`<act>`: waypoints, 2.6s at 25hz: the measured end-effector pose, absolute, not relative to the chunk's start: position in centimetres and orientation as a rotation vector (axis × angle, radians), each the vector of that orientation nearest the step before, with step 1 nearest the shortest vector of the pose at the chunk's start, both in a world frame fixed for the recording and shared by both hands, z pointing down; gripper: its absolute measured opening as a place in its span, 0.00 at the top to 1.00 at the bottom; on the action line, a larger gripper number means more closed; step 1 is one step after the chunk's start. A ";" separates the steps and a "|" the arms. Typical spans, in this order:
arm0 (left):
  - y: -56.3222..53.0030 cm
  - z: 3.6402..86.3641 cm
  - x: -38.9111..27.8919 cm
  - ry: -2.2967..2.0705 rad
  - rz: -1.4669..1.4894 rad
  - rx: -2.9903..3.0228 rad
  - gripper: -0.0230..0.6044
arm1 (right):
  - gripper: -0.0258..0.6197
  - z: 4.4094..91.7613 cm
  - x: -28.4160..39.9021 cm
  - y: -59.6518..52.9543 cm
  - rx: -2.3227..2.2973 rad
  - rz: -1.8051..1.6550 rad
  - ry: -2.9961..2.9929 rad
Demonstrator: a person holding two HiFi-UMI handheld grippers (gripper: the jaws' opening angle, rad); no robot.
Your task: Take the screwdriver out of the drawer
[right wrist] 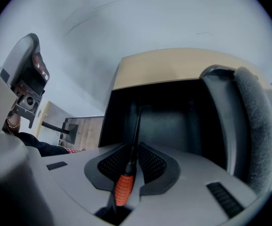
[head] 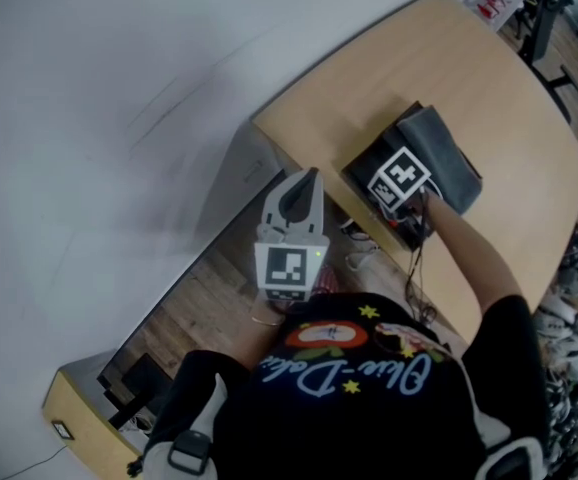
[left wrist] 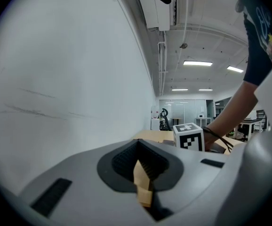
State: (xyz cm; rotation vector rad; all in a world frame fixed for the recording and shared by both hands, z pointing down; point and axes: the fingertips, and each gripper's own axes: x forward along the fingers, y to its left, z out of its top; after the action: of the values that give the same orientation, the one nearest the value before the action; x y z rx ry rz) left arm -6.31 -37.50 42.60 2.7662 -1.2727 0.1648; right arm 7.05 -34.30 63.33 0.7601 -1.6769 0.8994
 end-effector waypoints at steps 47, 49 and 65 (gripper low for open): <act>-37.6 40.6 2.0 -0.910 0.235 3.050 0.96 | 0.91 44.9 12.9 -33.8 1.938 0.524 -2.046; -37.3 40.1 2.9 -0.896 0.233 3.063 0.96 | 0.91 43.3 13.3 -33.3 1.978 0.486 -2.064; -33.7 37.7 6.9 -0.841 0.182 3.080 0.96 | 0.91 36.9 15.1 -29.6 2.104 0.300 -2.164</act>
State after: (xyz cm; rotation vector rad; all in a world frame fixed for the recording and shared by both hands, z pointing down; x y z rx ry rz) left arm 6.85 -33.69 37.69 3.0797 -0.8411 0.1819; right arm 15.10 -29.62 36.88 2.1041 -2.1639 0.3001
